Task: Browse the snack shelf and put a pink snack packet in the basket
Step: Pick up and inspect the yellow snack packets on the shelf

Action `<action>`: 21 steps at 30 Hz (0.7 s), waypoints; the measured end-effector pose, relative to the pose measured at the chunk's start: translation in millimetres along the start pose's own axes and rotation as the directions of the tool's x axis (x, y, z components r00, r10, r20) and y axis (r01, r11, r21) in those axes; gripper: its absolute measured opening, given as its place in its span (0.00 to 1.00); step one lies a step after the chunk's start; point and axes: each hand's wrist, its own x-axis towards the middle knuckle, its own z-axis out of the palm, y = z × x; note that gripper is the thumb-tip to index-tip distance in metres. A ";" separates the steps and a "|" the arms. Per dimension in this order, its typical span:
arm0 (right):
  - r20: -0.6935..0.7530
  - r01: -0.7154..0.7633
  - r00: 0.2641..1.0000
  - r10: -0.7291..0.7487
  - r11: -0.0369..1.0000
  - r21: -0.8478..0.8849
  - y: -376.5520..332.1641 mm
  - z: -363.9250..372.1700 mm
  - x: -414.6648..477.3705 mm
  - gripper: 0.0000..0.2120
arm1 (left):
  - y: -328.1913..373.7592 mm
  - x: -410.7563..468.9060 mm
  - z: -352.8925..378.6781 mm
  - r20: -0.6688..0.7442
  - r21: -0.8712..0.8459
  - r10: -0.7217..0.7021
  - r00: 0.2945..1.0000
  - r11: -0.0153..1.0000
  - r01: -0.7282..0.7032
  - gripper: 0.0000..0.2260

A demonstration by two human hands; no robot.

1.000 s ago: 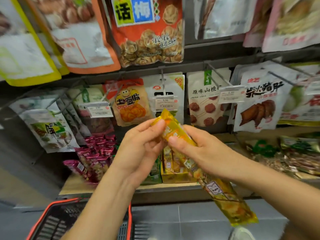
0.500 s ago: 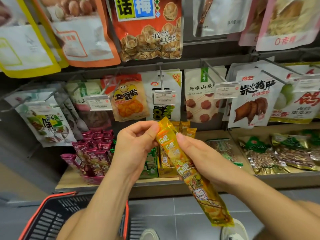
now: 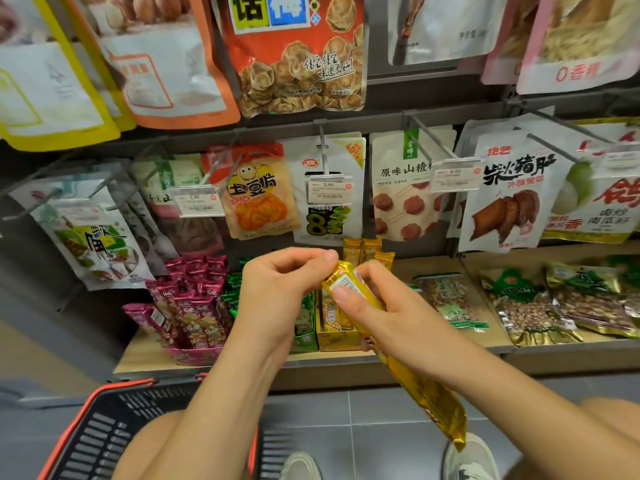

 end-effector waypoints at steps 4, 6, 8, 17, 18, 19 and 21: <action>0.145 -0.050 0.989 0.040 0.997 0.061 -1.2 -6.9 1.7 0.13 | -0.1 2.9 -5.9 -0.014 -0.107 -0.032 0.999 0.994 0.030 0.05; 0.192 -0.072 0.980 0.044 0.987 0.142 -3.5 -12.1 2.7 0.17 | -0.3 3.9 -7.6 -0.012 -0.174 -0.035 0.999 0.984 0.033 0.07; 0.198 -0.059 0.980 0.019 0.978 0.201 -4.4 -16.7 3.1 0.20 | 0.6 4.2 -6.2 0.013 -0.225 -0.025 1.000 0.974 0.027 0.10; 0.142 -0.076 0.990 -0.009 0.807 0.585 -0.2 0.2 5.6 0.18 | -2.7 3.8 5.7 0.134 -0.225 -0.029 0.991 0.973 0.059 0.21; 0.130 -0.078 0.992 0.000 0.799 0.596 0.3 -0.5 6.8 0.19 | -3.4 3.5 6.4 0.159 -0.197 -0.039 0.987 0.978 0.070 0.21; 0.123 -0.087 0.992 0.015 0.790 0.606 0.0 -1.7 7.3 0.21 | -4.3 3.1 6.8 0.183 -0.170 -0.043 0.982 0.983 0.075 0.20; 0.123 -0.127 0.990 0.063 0.768 0.627 -1.0 -4.8 6.6 0.24 | -5.6 2.4 6.0 0.208 -0.128 -0.032 0.978 0.990 0.060 0.17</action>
